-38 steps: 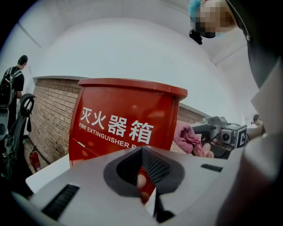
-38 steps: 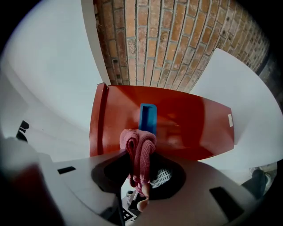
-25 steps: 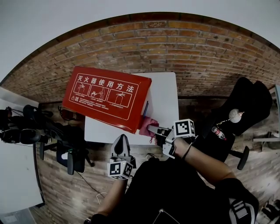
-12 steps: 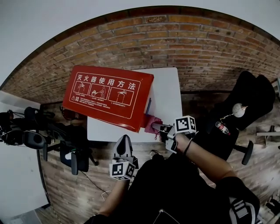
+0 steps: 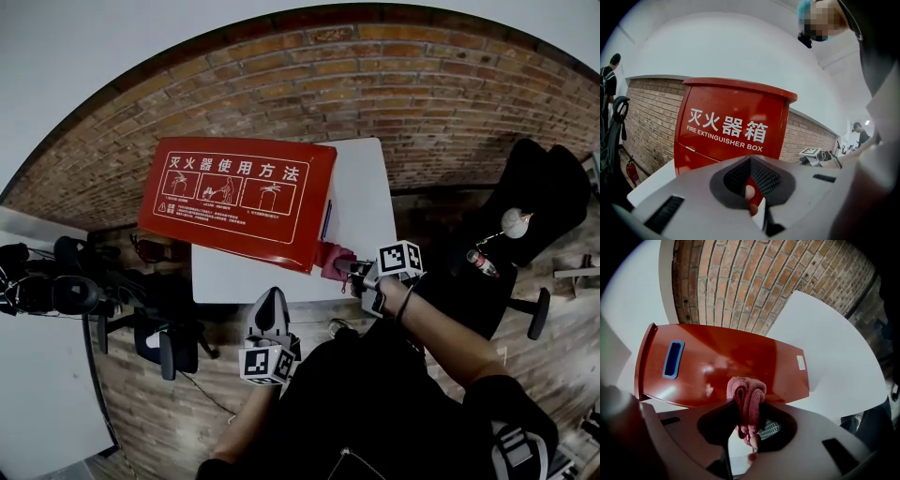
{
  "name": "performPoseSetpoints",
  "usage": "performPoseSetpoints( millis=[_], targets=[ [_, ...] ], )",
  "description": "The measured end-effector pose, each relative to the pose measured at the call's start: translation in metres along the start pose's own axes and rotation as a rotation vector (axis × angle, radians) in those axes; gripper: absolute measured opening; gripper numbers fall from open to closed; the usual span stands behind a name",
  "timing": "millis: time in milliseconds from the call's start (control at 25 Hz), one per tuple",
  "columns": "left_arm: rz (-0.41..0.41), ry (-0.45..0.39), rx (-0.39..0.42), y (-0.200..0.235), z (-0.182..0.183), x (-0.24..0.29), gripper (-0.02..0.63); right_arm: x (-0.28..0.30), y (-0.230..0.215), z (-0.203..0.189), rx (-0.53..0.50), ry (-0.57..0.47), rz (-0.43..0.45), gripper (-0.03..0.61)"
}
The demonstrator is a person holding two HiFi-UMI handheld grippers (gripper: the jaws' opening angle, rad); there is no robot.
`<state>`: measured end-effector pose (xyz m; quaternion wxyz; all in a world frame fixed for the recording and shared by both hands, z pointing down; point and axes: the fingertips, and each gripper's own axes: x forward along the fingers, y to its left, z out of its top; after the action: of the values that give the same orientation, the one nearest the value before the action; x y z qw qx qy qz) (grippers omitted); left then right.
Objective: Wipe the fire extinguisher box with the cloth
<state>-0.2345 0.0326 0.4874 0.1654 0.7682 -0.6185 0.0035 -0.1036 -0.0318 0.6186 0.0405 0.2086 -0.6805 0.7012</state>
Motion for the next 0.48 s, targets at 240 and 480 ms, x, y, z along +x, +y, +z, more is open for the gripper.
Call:
performPoseSetpoints(
  millis=[240,480],
  targets=[
    [-0.013,0.008,0.014,0.011,-0.002,-0.013,0.031,0.007,-0.019,-0.003,0.024,-0.017,-0.009,0.104],
    [-0.015,0.013,0.024,0.014,-0.005,-0.026,0.03,0.015,-0.043,-0.007,0.017,-0.01,-0.056,0.104]
  ],
)
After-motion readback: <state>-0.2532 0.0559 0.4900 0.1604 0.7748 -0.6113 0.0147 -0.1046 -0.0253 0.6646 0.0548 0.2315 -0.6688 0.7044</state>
